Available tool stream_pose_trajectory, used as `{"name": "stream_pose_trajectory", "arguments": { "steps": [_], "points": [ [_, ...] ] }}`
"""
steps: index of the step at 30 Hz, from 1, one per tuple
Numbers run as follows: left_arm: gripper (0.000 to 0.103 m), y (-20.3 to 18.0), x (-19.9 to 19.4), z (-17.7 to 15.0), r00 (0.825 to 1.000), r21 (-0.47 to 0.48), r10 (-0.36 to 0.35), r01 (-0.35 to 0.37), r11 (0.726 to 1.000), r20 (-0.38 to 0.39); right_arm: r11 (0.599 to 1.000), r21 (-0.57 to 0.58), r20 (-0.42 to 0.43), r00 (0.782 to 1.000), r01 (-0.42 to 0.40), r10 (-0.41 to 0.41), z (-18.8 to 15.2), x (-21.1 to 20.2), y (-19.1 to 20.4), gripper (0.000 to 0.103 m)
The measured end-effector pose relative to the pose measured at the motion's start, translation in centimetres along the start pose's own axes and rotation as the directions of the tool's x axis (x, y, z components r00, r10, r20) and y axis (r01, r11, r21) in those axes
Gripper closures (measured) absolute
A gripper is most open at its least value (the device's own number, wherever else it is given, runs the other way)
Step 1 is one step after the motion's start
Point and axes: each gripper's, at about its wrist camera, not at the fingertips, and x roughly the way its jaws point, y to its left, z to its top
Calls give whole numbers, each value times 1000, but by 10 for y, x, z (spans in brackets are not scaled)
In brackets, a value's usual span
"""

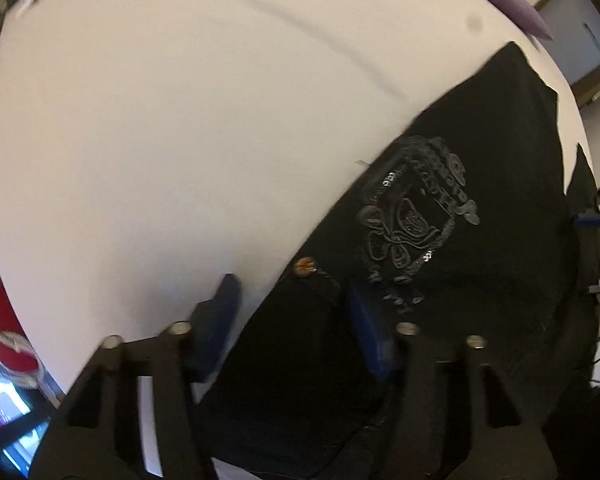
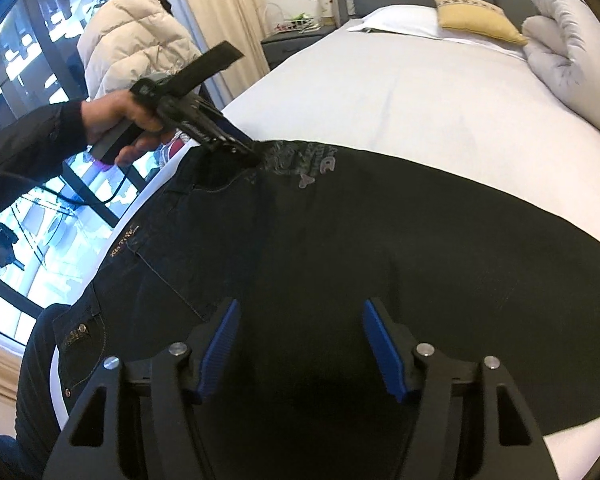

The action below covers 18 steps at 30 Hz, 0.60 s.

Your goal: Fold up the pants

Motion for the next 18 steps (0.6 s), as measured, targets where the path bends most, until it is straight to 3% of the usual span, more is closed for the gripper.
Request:
{"name": "stream_pose_trajectory", "arguments": {
  "steps": [2, 3, 5, 9, 11, 18],
  "points": [
    [57, 7, 1, 5, 1000, -28, -13, 13, 1000, -21, 1000, -13, -3, 1000, 4, -4, 5, 2, 0, 37],
    [72, 8, 1, 8, 1000, -30, -5, 4, 1000, -28, 1000, -20, -3, 1000, 1, -1, 8, 4, 0, 37],
    [88, 4, -1, 13, 999, 1, 1, 0, 1000, -32, 999, -35, 3, 1000, -4, 4, 13, 5, 1, 39],
    [94, -4, -7, 20, 996, 58, 94, -94, 994, 14, 994, -102, 13, 1000, 22, -21, 31, 9, 1, 45],
    [94, -8, -25, 15, 989, 67, 125, -130, 989, 82, 993, -115, 25, 999, 33, -30, 43, 9, -4, 45],
    [96, -50, -85, -32, 951, 135, 154, -196, 971, 268, 972, -224, 57, 997, 66, -55, 98, 17, -9, 47]
  ]
}}
